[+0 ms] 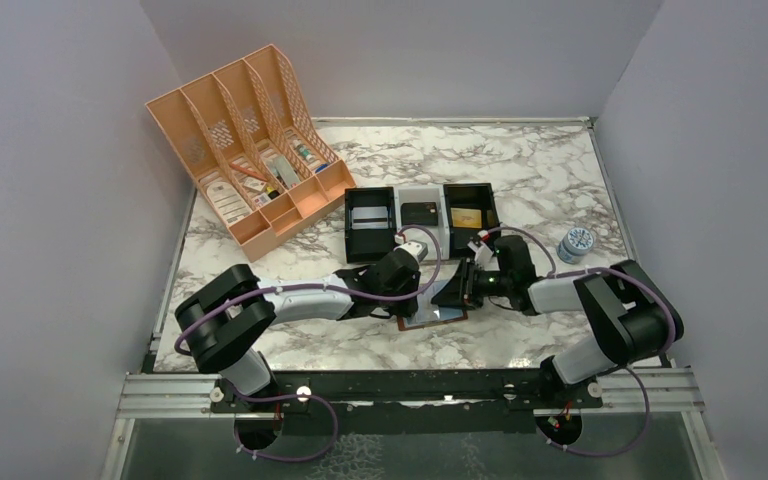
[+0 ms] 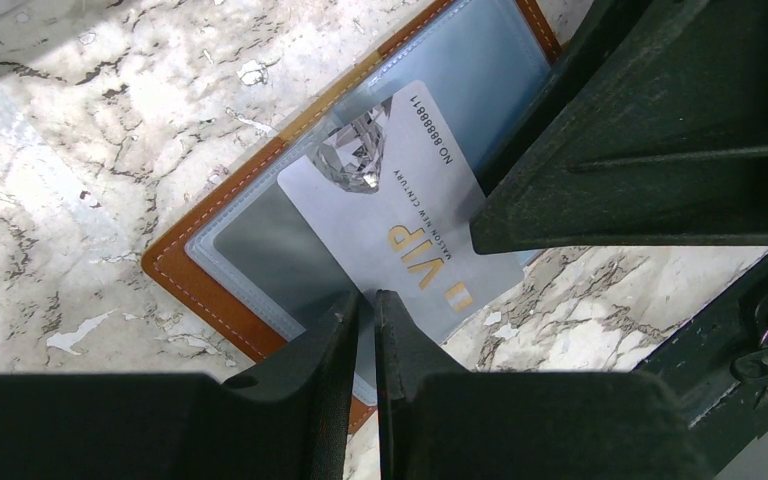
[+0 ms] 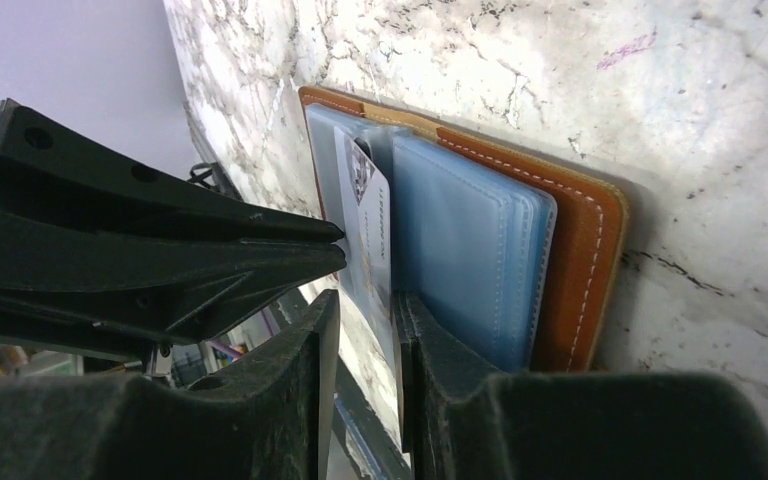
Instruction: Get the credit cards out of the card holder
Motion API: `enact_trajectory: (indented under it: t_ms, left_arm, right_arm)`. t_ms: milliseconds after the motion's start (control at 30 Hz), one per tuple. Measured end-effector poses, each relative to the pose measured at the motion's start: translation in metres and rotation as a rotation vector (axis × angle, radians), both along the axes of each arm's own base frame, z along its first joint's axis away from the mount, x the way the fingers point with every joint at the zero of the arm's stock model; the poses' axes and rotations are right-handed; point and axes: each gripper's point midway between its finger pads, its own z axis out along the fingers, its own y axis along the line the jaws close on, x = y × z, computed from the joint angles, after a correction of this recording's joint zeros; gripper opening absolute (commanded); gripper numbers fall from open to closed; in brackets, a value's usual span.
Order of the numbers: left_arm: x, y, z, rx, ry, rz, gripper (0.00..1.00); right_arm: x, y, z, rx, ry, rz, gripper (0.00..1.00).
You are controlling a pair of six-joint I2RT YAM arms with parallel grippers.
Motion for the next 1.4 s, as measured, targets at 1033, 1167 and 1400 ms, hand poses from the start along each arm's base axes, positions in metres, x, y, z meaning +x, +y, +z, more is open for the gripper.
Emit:
enact_trajectory:
  t_ms: [1033, 1167, 1400]
  left_arm:
    - [0.000, -0.001, 0.000, 0.003, 0.003, -0.001, 0.13]
    - [0.001, -0.002, 0.001, -0.004, -0.001, -0.001, 0.13]
    - [0.000, -0.004, 0.002, -0.007, -0.004, -0.005, 0.13]
  right_arm:
    - [-0.007, 0.014, -0.006, 0.029, 0.038, 0.033, 0.01]
    - [-0.005, 0.012, -0.001, 0.007, 0.008, 0.020, 0.01]
    - [-0.002, 0.000, 0.004, -0.092, -0.048, -0.022, 0.01]
